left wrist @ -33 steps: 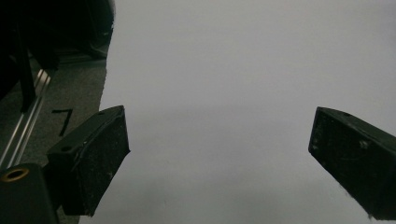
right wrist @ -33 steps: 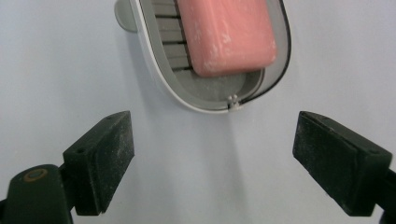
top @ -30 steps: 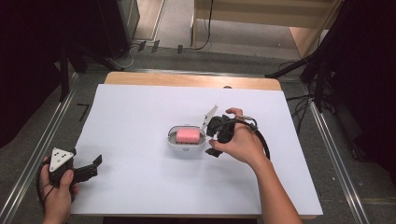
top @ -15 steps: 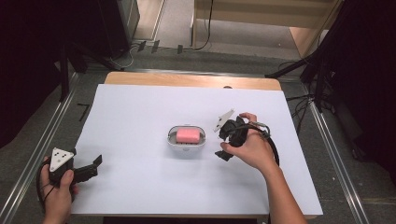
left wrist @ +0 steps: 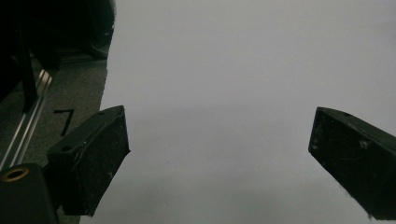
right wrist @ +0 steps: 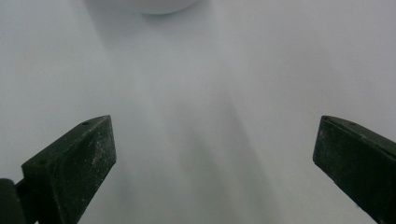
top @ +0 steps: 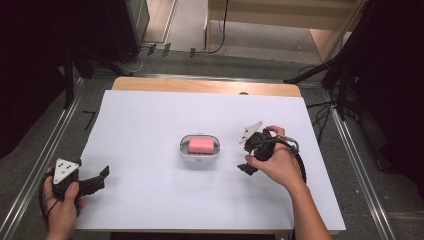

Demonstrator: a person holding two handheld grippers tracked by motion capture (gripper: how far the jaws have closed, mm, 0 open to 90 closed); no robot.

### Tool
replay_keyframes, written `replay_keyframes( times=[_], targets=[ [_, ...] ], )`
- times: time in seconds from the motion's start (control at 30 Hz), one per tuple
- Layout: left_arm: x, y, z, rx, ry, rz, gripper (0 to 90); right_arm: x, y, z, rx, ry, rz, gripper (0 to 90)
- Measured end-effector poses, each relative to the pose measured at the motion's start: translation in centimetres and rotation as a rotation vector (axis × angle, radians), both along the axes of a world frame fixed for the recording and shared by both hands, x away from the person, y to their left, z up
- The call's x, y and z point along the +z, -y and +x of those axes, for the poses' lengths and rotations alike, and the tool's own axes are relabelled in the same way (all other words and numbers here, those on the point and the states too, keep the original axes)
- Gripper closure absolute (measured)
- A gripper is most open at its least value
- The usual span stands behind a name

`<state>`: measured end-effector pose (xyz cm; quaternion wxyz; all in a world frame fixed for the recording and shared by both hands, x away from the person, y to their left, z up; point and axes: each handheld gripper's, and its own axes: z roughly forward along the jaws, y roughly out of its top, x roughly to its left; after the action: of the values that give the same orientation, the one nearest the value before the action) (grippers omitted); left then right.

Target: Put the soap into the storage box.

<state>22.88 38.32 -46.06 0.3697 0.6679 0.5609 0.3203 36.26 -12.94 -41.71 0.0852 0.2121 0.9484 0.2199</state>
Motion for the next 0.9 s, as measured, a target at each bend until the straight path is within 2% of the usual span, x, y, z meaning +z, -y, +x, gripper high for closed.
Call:
replay_keyframes(
  times=[0.3, 0.53, 0.63, 0.9],
  targets=[
    [0.0, 0.0, 0.0, 0.000, -0.002, 0.002, 5.6, -0.7, 1.3, -0.4, -0.033, -0.005, 0.017, 0.0],
    [0.0, 0.0, 0.0, 0.001, -0.003, 0.002, 5.6, -1.4, 2.7, -1.0, -0.066, -0.008, 0.050, 0.0],
    [0.0, 0.0, 0.0, 0.002, -0.003, 0.003, 5.6, -1.7, 3.1, -1.2, -0.079, 0.005, 0.056, 0.0],
    [0.0, 0.0, 0.0, 0.002, -0.002, 0.004, 5.6, -2.5, 4.1, -1.8, -0.112, -0.005, 0.068, 0.0]
  ],
)
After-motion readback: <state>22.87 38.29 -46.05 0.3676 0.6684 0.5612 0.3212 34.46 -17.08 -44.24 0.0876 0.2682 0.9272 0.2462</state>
